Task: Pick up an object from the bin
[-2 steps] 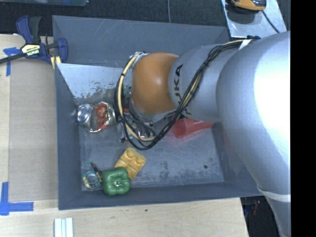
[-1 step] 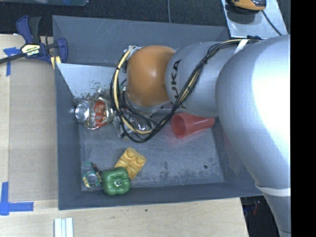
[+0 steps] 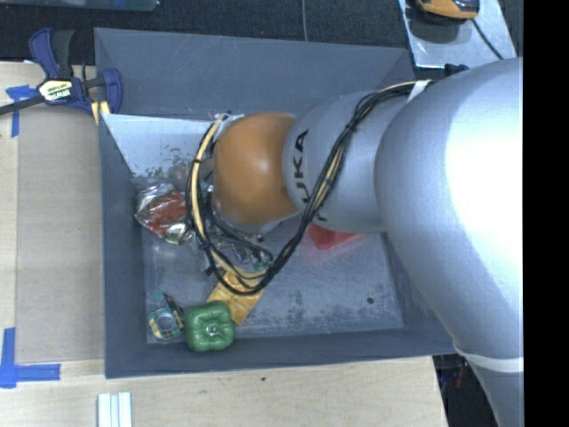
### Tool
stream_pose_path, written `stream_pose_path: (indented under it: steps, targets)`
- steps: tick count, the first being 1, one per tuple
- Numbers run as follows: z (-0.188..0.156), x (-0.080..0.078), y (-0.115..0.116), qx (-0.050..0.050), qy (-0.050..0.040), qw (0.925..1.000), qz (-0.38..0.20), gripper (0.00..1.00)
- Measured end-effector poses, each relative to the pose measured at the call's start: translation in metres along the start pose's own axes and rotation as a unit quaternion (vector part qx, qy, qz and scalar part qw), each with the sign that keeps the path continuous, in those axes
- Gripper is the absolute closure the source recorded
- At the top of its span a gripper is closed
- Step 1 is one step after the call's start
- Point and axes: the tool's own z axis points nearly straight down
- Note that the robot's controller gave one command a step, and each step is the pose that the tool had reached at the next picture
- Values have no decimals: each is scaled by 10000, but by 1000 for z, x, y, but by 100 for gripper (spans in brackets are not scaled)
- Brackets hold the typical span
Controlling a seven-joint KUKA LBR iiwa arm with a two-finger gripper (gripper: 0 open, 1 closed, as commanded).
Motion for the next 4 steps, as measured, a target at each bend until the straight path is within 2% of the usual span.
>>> stream_pose_path:
  steps: [1, 2, 3, 4]
  targets:
    - [0, 10, -1, -9, 1, 9998, -207, 100]
    - [1, -12, 38, -11, -16, 9925, -1221, 100]
    - [-7, 49, 33, 6, -143, 9931, -1163, 100]
    - [-8, 50, 31, 19, -133, 9933, -1152, 100]
